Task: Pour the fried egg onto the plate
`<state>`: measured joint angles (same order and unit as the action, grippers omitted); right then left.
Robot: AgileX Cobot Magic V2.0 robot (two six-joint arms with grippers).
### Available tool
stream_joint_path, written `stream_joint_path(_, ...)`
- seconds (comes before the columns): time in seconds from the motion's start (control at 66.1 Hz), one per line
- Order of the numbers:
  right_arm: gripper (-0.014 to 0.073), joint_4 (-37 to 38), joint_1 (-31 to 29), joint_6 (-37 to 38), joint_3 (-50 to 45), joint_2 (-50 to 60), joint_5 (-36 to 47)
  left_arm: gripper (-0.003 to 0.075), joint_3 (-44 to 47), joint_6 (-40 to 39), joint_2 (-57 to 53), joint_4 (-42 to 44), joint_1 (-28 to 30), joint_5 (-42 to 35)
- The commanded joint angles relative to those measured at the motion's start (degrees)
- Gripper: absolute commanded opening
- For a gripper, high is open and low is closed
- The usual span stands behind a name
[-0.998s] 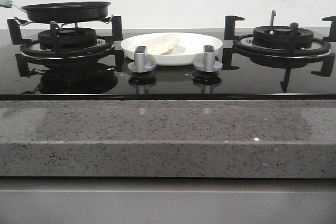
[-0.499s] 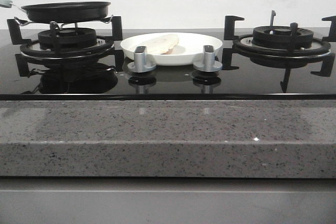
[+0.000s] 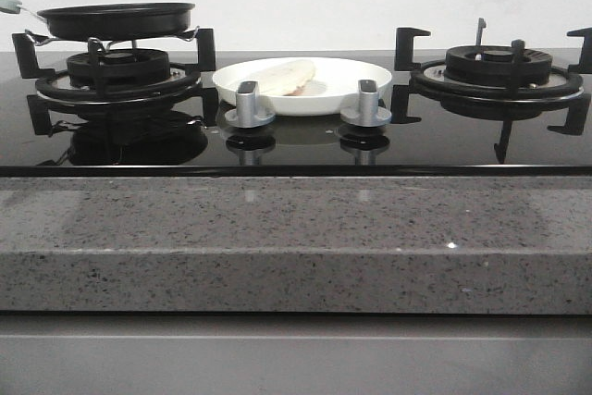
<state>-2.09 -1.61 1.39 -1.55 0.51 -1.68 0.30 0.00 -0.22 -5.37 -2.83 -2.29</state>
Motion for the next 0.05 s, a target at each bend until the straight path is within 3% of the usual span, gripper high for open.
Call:
stream_joint_path(0.0,-0.0067,0.8,-0.2,0.0,0.4,1.1,4.9,-0.002,0.3,-0.4,-0.7,-0.4,0.1,-4.7)
stream_joint_path(0.03,-0.0067,0.8,-0.2,0.0,0.4,1.1,4.9,-0.002,0.3,-0.4,-0.7,-0.4,0.1,-4.7)
